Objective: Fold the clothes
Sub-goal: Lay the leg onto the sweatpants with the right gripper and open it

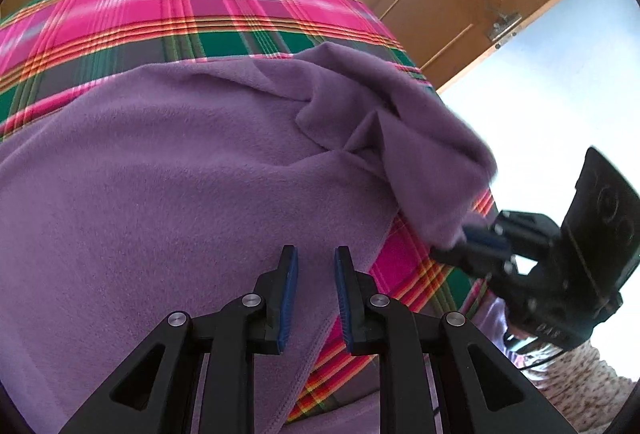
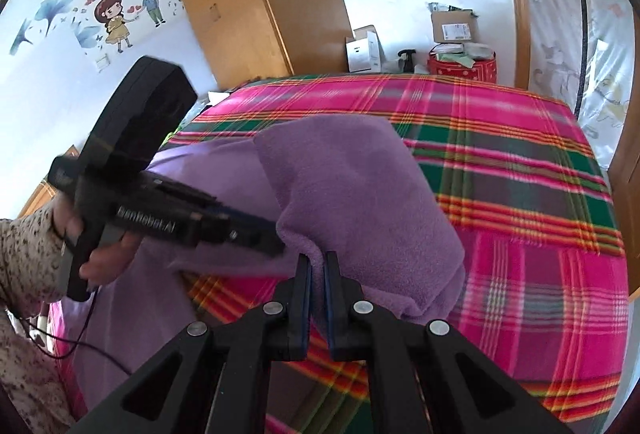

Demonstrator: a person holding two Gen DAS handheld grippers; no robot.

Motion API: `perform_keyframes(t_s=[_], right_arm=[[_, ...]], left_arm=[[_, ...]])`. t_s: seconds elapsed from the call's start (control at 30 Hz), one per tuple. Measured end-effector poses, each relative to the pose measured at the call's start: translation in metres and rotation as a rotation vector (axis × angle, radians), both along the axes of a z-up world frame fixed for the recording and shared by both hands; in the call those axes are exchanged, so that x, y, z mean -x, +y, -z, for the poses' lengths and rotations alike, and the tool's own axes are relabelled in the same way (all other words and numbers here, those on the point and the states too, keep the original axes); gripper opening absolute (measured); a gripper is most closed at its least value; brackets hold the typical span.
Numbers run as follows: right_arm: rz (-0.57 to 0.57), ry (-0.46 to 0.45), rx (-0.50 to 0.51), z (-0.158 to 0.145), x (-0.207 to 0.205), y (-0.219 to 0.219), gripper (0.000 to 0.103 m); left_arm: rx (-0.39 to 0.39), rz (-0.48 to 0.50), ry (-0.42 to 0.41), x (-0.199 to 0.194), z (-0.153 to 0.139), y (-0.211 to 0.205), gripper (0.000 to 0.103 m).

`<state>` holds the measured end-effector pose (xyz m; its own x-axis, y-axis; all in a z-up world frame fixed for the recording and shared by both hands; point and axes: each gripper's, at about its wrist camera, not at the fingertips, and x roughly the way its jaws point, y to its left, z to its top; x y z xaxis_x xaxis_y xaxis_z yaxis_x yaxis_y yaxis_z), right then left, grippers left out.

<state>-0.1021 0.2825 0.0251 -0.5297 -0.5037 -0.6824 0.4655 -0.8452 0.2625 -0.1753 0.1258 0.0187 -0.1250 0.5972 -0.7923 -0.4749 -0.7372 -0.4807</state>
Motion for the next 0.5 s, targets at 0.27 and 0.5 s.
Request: perform_keyframes(t_s=[0.27,0.5], right_arm=[[-0.096,-0.082,-0.01,0.005,-0.011,-0.005,0.009],[-0.079,-0.059,0.071,-0.016,-0.012,0.017,0.017]], left_arm=[[-0.015,-0.001,0.001,-0.005,0.0,-0.007,0.019],[-0.018,-0.002,0.007,-0.008,-0.001,-0.009,0.019]])
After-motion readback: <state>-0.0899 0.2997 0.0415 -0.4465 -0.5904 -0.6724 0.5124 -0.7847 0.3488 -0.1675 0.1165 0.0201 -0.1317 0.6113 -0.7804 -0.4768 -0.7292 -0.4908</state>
